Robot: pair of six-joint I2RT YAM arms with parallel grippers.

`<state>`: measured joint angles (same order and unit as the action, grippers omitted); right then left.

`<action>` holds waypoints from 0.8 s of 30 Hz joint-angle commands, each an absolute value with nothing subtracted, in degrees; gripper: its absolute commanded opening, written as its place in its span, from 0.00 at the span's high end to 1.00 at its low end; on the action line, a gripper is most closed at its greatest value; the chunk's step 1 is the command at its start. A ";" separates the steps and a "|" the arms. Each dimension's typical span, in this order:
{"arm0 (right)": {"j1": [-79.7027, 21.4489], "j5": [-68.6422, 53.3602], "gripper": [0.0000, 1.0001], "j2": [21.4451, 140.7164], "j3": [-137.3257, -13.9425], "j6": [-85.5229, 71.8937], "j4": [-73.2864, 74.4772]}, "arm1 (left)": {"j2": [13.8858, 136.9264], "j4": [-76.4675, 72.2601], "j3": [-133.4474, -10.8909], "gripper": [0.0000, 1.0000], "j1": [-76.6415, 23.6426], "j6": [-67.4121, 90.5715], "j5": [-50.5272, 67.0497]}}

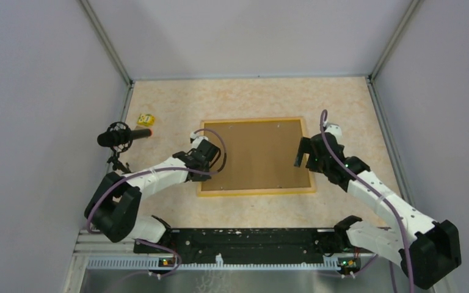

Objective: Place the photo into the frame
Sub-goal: Adjust the photo frame at the center of the board.

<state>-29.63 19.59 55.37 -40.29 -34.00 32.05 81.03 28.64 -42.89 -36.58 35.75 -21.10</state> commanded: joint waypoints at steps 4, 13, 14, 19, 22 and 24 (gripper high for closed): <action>-19.41 7.64 0.01 64.07 -44.21 -29.11 25.31 | 74.79 26.88 -41.36 0.93 -31.86 24.40 -25.08; -13.01 -3.68 0.06 77.38 -44.71 -28.06 18.97 | 72.52 35.94 -47.46 0.23 -31.37 26.70 -23.92; -13.02 -3.92 0.11 78.44 -44.73 -27.70 18.61 | 71.99 36.10 -48.13 0.21 -31.39 26.63 -22.48; -13.65 -3.69 0.36 80.76 -43.20 -27.52 17.95 | 71.11 31.43 -49.37 0.20 -31.46 26.47 -0.23; -15.80 -2.73 0.47 79.52 -39.59 -28.98 17.22 | 70.96 24.63 -46.14 0.20 -31.97 29.54 14.42; -18.18 -1.55 0.54 78.08 -36.24 -30.59 16.17 | 69.87 18.72 -42.30 0.21 -33.14 32.39 19.38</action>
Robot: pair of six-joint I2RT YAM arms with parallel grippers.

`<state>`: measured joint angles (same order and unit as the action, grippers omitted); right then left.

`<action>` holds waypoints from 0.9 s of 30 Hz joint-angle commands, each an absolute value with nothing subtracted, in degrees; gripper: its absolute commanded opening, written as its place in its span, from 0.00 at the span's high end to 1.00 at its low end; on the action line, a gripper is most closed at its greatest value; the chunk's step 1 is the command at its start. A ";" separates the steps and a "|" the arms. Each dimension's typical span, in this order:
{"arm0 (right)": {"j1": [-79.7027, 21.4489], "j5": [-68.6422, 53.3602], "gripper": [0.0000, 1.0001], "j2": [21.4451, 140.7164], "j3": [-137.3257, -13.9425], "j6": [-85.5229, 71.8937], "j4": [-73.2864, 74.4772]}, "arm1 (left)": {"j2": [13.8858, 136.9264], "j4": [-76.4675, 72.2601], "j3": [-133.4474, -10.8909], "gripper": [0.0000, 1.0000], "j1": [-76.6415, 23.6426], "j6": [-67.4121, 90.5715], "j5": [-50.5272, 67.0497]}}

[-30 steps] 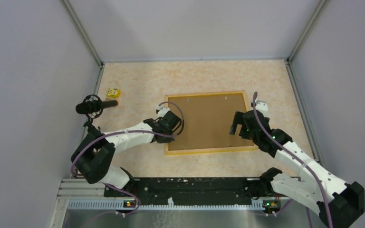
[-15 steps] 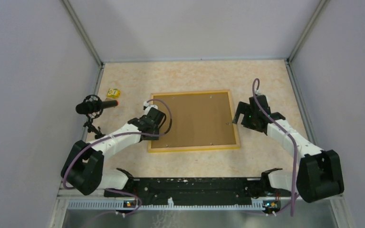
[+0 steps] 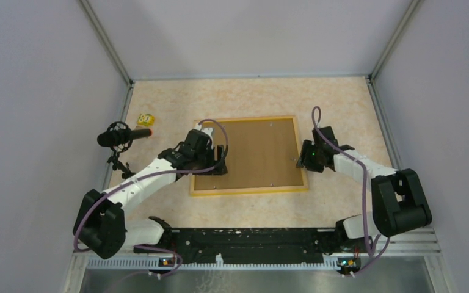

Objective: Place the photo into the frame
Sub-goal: Adjust the photo frame at the center of the board.

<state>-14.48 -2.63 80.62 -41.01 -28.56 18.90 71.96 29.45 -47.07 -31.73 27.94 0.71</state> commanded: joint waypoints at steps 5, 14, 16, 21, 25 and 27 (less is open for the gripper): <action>-22.16 -0.52 0.74 74.80 -29.56 -35.46 13.86 | 65.98 5.64 -32.83 0.20 -38.50 38.65 21.55; -22.56 3.90 0.37 66.93 -33.17 -36.56 21.48 | 65.73 -9.04 -31.59 0.17 -43.77 39.26 16.31; -22.40 4.00 0.19 67.40 -36.00 -36.88 22.50 | 68.45 -13.59 -32.86 0.16 -43.77 38.69 16.11; -19.20 4.23 0.05 72.35 -41.55 -46.92 26.02 | 80.52 -23.42 -38.09 0.13 -43.77 37.70 16.20; -18.30 4.14 0.07 77.16 -44.38 -52.57 25.59 | 87.62 -29.43 -39.81 0.13 -43.85 37.09 15.32; -18.41 0.80 0.09 79.86 -45.81 -50.91 23.41 | 89.94 -30.59 -39.66 0.14 -43.92 37.13 14.97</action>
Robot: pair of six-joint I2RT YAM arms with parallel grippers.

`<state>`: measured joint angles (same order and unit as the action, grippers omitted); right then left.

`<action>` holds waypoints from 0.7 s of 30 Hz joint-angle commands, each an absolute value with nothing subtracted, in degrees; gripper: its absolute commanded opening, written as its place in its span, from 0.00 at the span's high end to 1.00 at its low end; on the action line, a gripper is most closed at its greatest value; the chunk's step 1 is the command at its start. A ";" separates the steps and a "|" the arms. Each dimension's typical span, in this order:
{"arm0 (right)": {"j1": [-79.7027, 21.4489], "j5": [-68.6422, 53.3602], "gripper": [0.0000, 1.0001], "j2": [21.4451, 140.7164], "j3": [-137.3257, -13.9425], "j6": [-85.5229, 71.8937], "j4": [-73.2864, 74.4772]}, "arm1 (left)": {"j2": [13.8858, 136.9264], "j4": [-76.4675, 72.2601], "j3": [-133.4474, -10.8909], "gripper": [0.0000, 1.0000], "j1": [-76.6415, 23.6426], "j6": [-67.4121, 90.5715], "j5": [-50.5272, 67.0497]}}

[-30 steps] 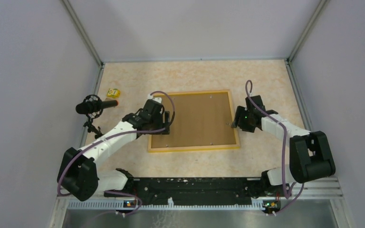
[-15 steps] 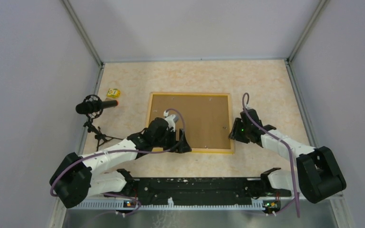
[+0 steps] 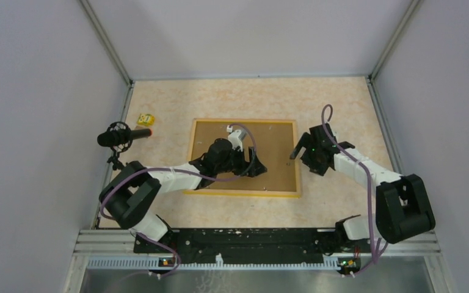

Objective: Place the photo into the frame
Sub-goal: Adjust the photo frame at the center of the board, then install the photo frame at the center of the board.

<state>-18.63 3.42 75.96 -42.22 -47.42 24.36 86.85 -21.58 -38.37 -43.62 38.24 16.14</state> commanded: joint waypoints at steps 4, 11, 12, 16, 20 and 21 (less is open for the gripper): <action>-19.53 -1.93 0.11 85.08 -49.88 -41.44 24.06 | 92.42 -31.73 -38.13 0.13 -44.21 36.97 15.49; -20.17 4.52 0.18 82.06 -44.19 -30.86 18.73 | 91.83 -32.24 -35.87 0.13 -44.24 35.77 15.78; -20.21 4.48 0.20 82.03 -44.20 -29.76 18.65 | 91.78 -32.10 -35.76 0.13 -44.22 35.73 15.77; -20.21 4.38 0.25 82.04 -44.41 -28.06 18.71 | 88.89 -23.05 -38.01 0.10 -44.25 36.60 15.70; -20.57 3.33 0.30 83.24 -45.44 -27.31 19.65 | 83.52 3.06 -43.31 0.09 -44.61 46.73 6.99; -20.94 4.21 0.30 83.39 -45.59 -27.47 20.02 | 82.06 8.92 -44.17 0.10 -45.43 49.40 4.49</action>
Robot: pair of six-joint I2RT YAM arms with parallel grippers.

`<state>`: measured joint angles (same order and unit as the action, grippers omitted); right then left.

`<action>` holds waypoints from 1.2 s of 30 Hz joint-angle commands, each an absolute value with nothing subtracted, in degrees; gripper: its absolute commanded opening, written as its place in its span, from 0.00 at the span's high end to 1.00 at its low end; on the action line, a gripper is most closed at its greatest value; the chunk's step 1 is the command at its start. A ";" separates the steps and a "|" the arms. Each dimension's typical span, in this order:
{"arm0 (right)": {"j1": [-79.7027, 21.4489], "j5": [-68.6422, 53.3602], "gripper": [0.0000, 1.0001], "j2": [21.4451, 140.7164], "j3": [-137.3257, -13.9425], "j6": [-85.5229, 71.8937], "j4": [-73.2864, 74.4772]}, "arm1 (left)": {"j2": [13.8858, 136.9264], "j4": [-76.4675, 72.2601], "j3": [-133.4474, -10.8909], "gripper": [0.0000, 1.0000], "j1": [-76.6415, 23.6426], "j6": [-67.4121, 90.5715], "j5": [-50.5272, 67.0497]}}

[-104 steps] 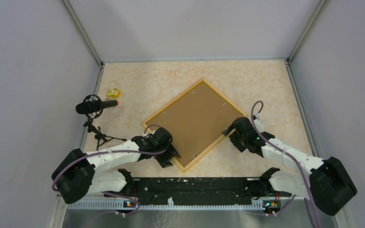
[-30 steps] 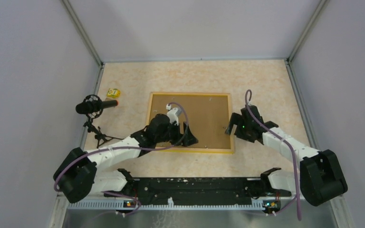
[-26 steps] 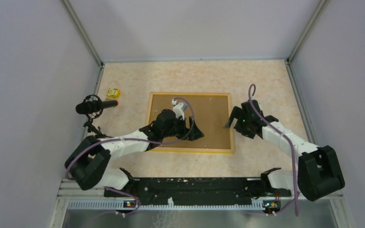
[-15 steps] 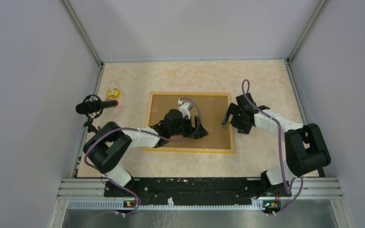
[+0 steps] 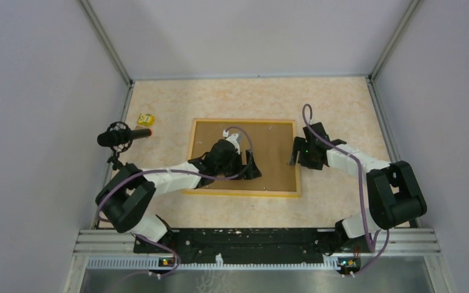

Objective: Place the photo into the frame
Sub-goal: Install the photo frame at the center of the board.

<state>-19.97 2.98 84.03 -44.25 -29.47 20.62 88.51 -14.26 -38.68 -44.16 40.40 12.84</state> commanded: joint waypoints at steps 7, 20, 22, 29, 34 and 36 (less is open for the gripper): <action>-22.39 5.37 0.29 83.35 -45.62 -28.66 20.09 | 68.55 27.63 -41.26 0.21 -50.73 61.16 -11.68; -22.59 2.38 0.29 82.07 -44.28 -27.56 18.38 | 62.30 26.68 -37.92 0.02 -22.94 40.87 -24.49; -22.59 0.73 0.29 82.52 -43.89 -27.28 17.35 | 63.74 25.21 -36.52 0.03 -19.86 42.06 -21.73; -22.58 1.67 0.30 83.73 -43.60 -25.87 17.25 | 67.04 23.01 -33.72 0.26 -16.17 41.95 -16.99; -22.59 0.96 0.30 85.29 -43.58 -25.71 15.97 | 67.04 20.64 -31.34 0.36 -16.19 41.60 -12.89; -22.59 0.57 0.31 86.06 -43.64 -25.75 15.58 | 67.89 19.92 -30.53 0.36 -16.17 41.47 -11.76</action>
